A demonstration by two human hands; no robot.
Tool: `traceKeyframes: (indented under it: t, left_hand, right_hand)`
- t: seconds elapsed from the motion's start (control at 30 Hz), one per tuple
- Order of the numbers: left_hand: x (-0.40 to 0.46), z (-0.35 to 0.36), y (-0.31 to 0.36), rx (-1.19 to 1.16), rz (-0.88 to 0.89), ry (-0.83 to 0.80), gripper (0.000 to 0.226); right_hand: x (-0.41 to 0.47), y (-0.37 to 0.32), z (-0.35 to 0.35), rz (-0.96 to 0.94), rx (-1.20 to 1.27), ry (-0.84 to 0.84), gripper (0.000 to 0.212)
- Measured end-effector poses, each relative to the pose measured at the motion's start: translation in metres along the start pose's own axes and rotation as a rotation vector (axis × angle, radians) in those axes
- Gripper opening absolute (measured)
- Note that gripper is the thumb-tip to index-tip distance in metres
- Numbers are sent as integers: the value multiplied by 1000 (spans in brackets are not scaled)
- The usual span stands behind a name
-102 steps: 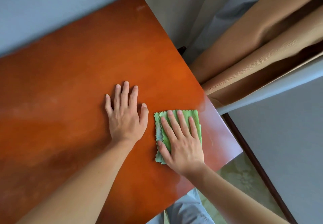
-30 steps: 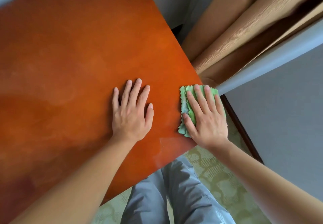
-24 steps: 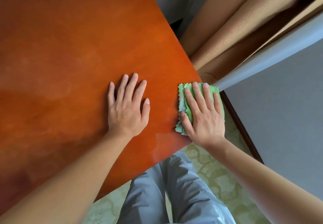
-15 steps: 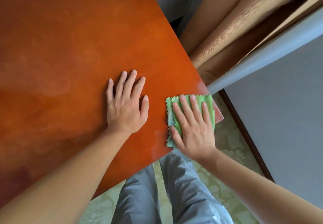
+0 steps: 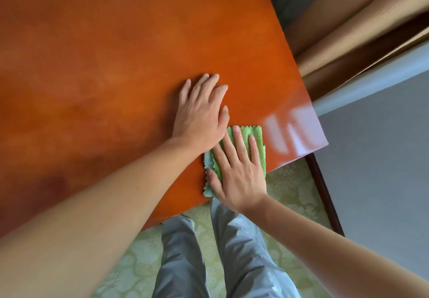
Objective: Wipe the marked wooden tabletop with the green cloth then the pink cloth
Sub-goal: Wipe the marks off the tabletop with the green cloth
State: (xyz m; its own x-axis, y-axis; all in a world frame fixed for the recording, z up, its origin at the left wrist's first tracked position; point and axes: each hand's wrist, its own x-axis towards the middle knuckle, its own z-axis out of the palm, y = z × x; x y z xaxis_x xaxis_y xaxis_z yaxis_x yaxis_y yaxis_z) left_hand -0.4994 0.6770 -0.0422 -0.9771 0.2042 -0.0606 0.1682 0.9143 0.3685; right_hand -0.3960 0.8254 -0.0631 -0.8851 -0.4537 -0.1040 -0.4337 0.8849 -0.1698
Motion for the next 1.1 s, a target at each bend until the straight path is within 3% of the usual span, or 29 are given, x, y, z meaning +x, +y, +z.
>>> traceKeyframes:
  t: [0.1,0.23,0.7,1.1]
  left_hand:
    - [-43,-19,-39,-7,-78,71,45]
    - [-114,-38,-101,30,-309,142,44]
    - [-292,-59,-230,74,-607,245,49]
    - [-306,-50,-242,99,-575,231,54]
  right_hand:
    - [2,-34,5,-63,-12,-37,70]
    - [5,-95,15,-139,-20,-79,71]
    - [13,-272,48,-371,-68,-157,71]
    - [17,-298,53,-339,-66,-85,69]
